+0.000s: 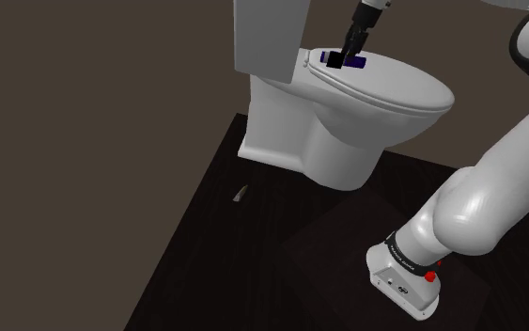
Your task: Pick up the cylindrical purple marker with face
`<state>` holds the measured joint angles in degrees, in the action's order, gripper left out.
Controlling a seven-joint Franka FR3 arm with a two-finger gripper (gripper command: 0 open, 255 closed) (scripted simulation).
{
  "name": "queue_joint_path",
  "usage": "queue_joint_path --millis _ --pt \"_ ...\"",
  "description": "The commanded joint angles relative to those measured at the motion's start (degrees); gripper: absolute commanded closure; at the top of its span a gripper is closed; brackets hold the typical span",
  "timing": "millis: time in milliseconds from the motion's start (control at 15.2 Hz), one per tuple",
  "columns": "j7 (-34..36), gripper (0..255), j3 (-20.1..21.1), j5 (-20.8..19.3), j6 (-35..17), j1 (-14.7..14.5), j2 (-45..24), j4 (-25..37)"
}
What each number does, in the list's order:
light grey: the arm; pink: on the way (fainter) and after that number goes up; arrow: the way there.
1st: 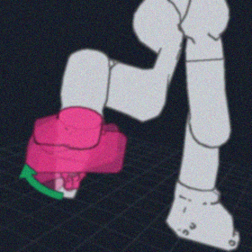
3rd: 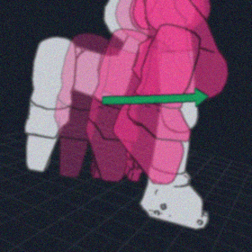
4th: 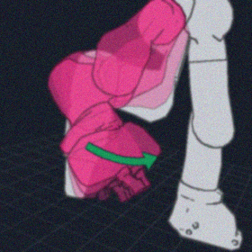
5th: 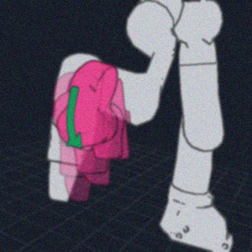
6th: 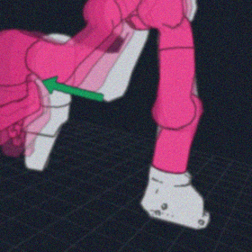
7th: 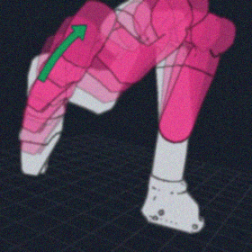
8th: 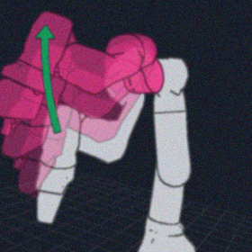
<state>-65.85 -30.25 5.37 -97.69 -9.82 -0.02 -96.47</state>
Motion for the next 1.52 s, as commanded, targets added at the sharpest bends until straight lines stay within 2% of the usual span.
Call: queue_joint_path --millis 0,66,660,1452 --pt "-0.05 0 0.0 0.0 -0.41 0.0 0.03 -0.4" --pt "-0.02 255 0.01 0.0 -0.4 -0.01 0.04 -0.39" --pt "-0.05 255 0.0 0.0 -0.41 0.0 0.03 -0.39" --pt "-0.17 255 -0.52 1.28 9.57 0.62 -2.51 11.71"
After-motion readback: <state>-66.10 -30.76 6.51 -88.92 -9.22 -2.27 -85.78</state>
